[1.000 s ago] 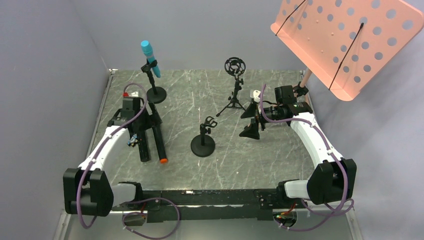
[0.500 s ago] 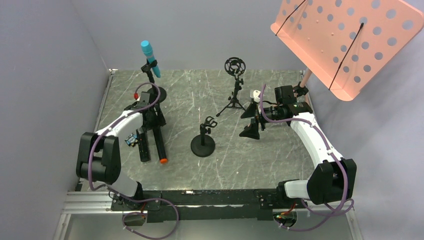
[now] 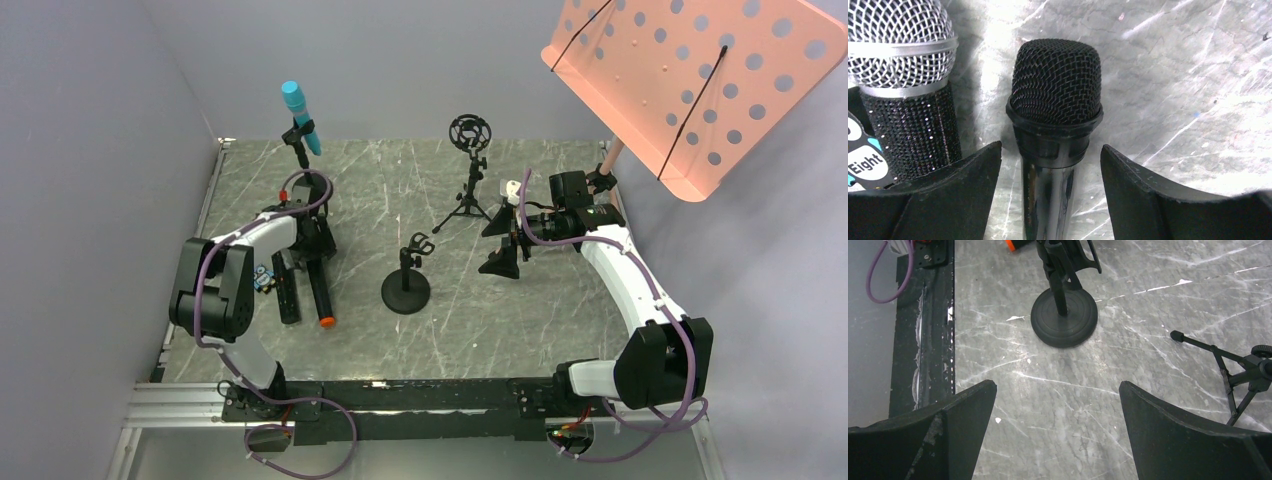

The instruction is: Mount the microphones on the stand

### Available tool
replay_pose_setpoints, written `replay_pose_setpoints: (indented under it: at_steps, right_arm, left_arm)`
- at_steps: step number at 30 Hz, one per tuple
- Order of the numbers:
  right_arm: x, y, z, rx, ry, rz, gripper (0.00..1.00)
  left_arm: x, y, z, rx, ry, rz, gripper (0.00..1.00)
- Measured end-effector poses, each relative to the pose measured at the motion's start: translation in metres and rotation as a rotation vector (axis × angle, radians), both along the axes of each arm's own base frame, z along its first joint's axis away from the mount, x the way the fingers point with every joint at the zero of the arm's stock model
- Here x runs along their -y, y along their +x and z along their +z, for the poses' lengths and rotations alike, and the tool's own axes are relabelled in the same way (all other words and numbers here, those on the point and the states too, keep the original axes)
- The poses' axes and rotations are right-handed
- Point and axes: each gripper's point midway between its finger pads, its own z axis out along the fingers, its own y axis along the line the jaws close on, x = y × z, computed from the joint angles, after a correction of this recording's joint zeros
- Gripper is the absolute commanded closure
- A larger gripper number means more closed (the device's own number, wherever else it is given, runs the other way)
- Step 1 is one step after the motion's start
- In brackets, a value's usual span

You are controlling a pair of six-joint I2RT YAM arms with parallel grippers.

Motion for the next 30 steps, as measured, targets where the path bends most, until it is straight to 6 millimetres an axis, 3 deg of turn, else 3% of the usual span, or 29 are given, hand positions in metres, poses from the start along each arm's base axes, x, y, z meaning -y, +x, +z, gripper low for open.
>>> replay_pose_setpoints:
  at_steps: [11, 18, 24, 30]
  right_arm:
    - [0.000, 0.000, 0.000, 0.000, 0.000, 0.000, 0.00]
    - [0.000, 0.000, 0.000, 0.000, 0.000, 0.000, 0.00]
    - [0.000, 0.000, 0.000, 0.001, 0.000, 0.000, 0.00]
    - [0.000, 0.000, 0.000, 0.001, 0.000, 0.000, 0.00]
  left_arm:
    - [0.005, 0.007, -0.005, -0.013, 0.007, -0.022, 0.26]
    - [0.006, 0.012, -0.006, -0.016, 0.009, -0.041, 0.41]
    - [0.007, 0.015, -0.006, -0.014, 0.009, -0.045, 0.46]
    - [0.007, 0.015, -0.005, -0.014, 0.010, -0.048, 0.43]
